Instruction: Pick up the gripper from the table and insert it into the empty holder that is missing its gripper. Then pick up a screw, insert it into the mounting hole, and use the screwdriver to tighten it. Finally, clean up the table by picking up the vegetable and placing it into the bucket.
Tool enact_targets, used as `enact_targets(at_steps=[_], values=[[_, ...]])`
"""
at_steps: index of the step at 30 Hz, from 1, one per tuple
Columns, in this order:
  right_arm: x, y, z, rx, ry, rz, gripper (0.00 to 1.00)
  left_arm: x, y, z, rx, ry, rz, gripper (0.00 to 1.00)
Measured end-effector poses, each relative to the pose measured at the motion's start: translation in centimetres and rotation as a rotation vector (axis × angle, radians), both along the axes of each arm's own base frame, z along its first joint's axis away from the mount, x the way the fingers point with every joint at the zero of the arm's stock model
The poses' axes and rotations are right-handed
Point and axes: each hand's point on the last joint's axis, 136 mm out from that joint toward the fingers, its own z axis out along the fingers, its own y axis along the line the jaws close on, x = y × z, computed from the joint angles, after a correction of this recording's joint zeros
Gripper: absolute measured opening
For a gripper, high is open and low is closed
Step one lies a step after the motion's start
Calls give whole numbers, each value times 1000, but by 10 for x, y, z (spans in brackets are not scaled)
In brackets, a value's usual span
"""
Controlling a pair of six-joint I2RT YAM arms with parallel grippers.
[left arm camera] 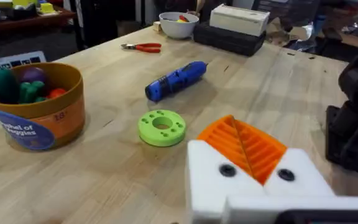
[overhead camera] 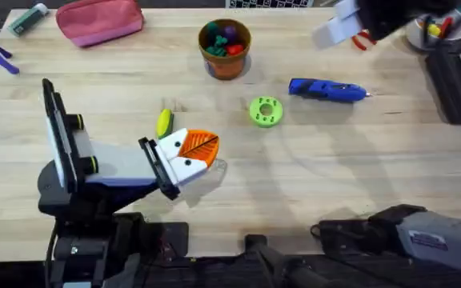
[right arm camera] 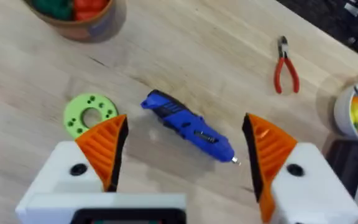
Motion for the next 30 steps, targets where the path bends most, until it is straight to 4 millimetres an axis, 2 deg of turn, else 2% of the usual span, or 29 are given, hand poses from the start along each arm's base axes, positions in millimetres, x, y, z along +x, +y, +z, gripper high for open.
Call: enact_targets(at_steps=[7,10,14,19,20,21,23,25,26,27,30], values=[[-52,-13,40,123,-68,-84,992,0,0,0,0,0,0,6],[-73,-13,45,185,-108,-80,992,0,0,0,0,0,0,6],[-95,-7,27,273,-103,-64,992,0,0,0,0,0,0,6],[-115,-3,-21,344,-4,-101,994,0,0,0,0,-1,0,6],[-117,-3,-30,353,14,-112,993,0,0,0,1,-2,0,35],[-118,-2,-35,361,26,-122,993,0,0,0,2,-3,0,155],[-119,-2,-43,374,48,-139,993,0,0,0,2,-3,0,488],[-119,-1,-44,388,51,-146,993,0,0,0,2,-3,0,805],[-119,0,-43,393,51,-149,993,0,0,0,1,-1,0,933],[-119,0,-43,397,49,-151,993,0,0,0,0,0,0,974],[-119,0,-42,404,48,-153,992,0,0,0,0,0,0,985]])
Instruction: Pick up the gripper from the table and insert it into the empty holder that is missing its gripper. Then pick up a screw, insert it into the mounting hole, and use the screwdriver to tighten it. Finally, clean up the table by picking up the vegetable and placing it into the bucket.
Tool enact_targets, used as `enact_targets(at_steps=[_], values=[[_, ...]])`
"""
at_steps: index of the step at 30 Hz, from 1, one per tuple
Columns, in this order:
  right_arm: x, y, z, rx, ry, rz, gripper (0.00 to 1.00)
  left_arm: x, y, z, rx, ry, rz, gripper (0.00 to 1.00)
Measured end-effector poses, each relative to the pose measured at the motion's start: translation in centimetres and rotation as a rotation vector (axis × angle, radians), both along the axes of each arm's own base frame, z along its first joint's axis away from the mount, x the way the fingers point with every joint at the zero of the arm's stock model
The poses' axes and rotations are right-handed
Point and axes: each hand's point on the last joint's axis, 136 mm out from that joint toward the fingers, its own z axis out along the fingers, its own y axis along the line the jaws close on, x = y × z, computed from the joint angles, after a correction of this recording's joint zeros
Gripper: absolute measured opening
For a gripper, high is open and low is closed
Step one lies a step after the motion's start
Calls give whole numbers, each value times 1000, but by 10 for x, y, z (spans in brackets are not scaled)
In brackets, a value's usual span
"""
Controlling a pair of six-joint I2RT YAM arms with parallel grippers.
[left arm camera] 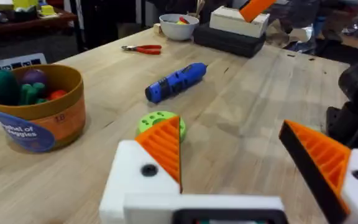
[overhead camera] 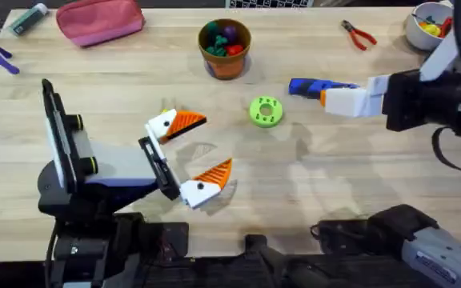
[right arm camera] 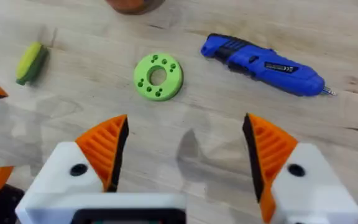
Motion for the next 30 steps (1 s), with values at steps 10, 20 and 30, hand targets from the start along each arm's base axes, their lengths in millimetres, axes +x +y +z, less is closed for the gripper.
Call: enact_targets(at_steps=[10,20,30], values=[[2,1,2,11,-10,-7,994,26,20,11,-79,82,194,985],[7,2,8,22,-41,-9,993,31,76,62,56,252,598,985],[8,2,8,21,-39,-9,993,28,117,85,298,641,799,985]])
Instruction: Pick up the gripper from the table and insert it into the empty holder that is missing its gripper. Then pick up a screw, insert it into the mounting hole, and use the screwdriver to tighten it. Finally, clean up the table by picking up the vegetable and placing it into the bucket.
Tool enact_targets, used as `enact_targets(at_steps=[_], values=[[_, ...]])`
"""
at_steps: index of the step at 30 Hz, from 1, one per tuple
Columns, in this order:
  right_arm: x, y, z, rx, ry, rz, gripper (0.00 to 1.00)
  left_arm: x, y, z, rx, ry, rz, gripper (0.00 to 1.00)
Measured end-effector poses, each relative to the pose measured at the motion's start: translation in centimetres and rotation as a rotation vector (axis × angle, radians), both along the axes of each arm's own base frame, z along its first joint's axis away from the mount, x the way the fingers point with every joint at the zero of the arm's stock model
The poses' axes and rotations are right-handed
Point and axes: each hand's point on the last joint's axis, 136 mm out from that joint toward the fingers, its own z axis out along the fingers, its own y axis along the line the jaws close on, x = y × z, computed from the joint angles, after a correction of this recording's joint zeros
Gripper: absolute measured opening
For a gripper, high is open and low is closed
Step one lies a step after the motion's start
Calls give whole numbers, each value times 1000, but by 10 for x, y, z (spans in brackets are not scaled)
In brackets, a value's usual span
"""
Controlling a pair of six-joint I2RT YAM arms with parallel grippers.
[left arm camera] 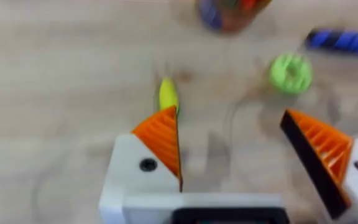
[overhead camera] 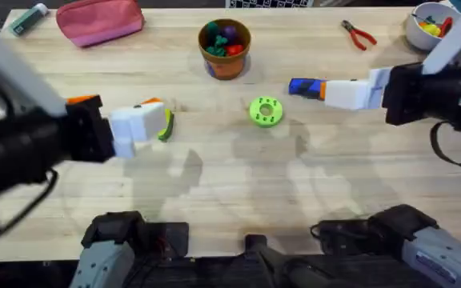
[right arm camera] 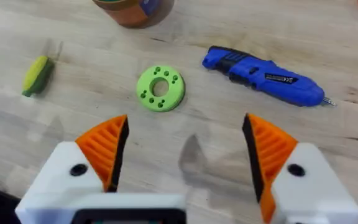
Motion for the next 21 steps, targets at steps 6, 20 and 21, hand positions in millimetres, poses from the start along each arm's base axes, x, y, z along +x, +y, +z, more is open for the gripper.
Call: enact_targets(at_steps=[6,20,21], values=[[5,1,-9,-11,36,0,993,12,13,-25,21,311,36,985],[9,3,-18,-23,77,0,994,31,21,-93,43,695,76,988],[9,3,-18,-23,77,0,993,34,19,-100,58,719,65,988]])
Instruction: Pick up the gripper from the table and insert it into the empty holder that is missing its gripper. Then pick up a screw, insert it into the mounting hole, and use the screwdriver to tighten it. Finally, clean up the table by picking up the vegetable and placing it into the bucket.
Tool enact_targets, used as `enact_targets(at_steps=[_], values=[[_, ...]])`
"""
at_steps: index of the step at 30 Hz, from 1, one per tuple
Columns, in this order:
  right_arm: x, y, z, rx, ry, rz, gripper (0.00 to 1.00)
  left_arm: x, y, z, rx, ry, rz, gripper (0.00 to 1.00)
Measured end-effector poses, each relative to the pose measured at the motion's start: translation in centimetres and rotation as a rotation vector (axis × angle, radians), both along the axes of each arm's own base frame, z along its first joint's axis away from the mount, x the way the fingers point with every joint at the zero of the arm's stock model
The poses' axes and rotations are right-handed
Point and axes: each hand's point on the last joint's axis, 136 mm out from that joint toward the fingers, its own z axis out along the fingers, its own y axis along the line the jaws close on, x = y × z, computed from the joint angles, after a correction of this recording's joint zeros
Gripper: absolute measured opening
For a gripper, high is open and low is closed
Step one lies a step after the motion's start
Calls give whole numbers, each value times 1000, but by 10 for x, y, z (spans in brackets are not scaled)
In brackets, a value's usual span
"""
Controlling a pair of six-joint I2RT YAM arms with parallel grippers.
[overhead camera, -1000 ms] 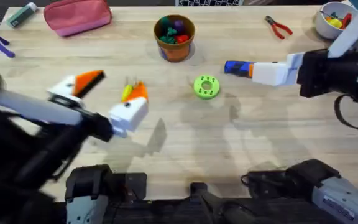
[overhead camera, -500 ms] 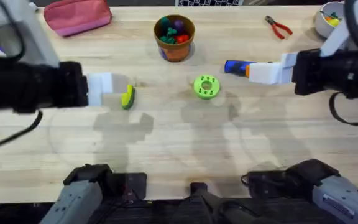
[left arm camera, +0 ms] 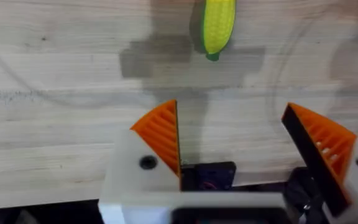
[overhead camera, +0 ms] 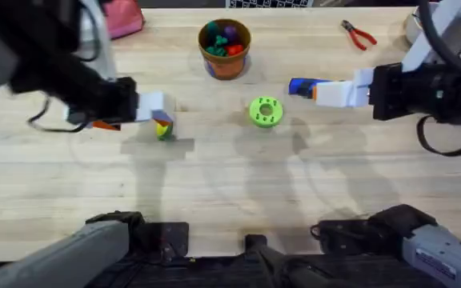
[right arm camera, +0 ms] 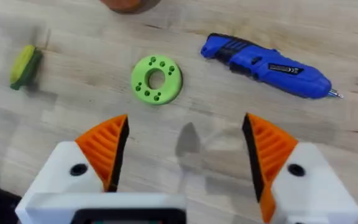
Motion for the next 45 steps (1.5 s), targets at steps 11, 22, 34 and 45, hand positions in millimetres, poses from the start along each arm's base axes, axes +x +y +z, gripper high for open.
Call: enact_targets(at_steps=[11,22,34,45], values=[[0,0,0,0,0,0,994,32,-11,-55,72,123,-87,987],[0,0,0,0,0,0,994,48,-5,-103,107,216,-88,987],[0,0,0,0,0,0,994,52,-6,-113,107,224,-87,761],[0,0,0,0,0,0,993,55,-5,-112,110,214,-91,29]])
